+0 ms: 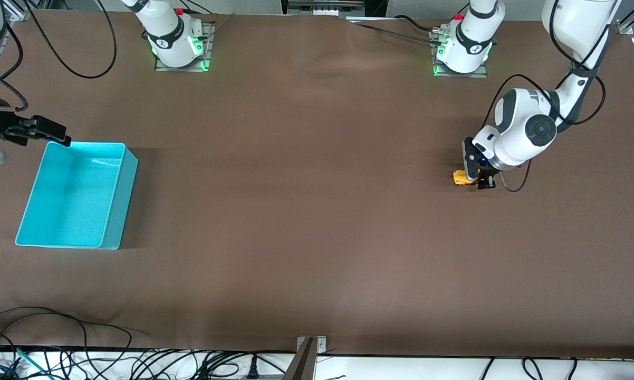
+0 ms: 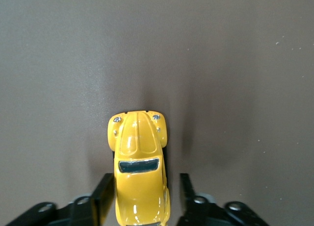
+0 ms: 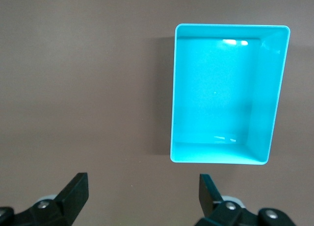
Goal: Wind up and store yellow beetle car
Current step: 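Lower the left gripper and grasp the yellow car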
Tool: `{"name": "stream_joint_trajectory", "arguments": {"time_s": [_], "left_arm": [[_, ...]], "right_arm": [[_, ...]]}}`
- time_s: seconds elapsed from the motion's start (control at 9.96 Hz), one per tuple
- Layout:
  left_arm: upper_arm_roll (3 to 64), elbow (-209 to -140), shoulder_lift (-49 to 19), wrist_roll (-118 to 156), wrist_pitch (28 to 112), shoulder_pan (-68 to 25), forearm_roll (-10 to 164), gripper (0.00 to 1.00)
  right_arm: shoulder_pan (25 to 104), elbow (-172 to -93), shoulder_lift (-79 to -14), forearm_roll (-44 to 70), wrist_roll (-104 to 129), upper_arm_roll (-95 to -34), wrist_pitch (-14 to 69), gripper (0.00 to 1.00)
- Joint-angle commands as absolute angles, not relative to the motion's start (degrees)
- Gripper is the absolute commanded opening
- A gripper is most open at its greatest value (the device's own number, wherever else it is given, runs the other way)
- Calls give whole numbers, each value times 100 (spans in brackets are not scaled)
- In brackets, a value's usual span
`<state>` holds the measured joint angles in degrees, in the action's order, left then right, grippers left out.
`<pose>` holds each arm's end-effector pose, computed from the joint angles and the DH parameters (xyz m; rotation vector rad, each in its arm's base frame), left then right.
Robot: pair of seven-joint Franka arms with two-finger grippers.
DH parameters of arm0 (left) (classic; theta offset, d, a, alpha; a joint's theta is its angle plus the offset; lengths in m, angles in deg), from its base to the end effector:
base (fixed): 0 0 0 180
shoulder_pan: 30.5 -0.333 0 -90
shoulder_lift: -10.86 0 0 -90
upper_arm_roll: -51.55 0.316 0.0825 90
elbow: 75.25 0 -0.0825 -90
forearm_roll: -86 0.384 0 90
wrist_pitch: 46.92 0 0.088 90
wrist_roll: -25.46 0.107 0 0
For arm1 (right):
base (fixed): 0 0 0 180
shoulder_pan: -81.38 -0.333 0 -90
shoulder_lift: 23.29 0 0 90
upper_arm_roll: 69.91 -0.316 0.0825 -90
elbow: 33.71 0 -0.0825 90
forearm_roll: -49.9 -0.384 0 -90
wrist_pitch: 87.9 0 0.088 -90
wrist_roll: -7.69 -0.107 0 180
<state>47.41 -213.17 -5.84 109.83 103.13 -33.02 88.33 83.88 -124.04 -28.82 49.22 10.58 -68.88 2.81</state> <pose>0.4880 -0.0163 0.1871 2.2219 -2.1429 -0.0891 0.5800 -0.0341 0.5680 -3.1233 0.0185 0.1393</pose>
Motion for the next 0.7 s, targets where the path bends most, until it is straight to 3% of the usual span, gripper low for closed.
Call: {"name": "stream_joint_trajectory", "arguments": {"time_s": [0.0,0.6], "left_arm": [[4760,-21288,-628,11133,10399,-3305,8907,0],[5005,-21288,-953,11176,10390,-3358,8951,0]], "right_arm": [[8428,-12265,-2944,4902,1138,-6885,228,100],[8464,-12265,-2952,4919,1130,-6894,228,100]]}}
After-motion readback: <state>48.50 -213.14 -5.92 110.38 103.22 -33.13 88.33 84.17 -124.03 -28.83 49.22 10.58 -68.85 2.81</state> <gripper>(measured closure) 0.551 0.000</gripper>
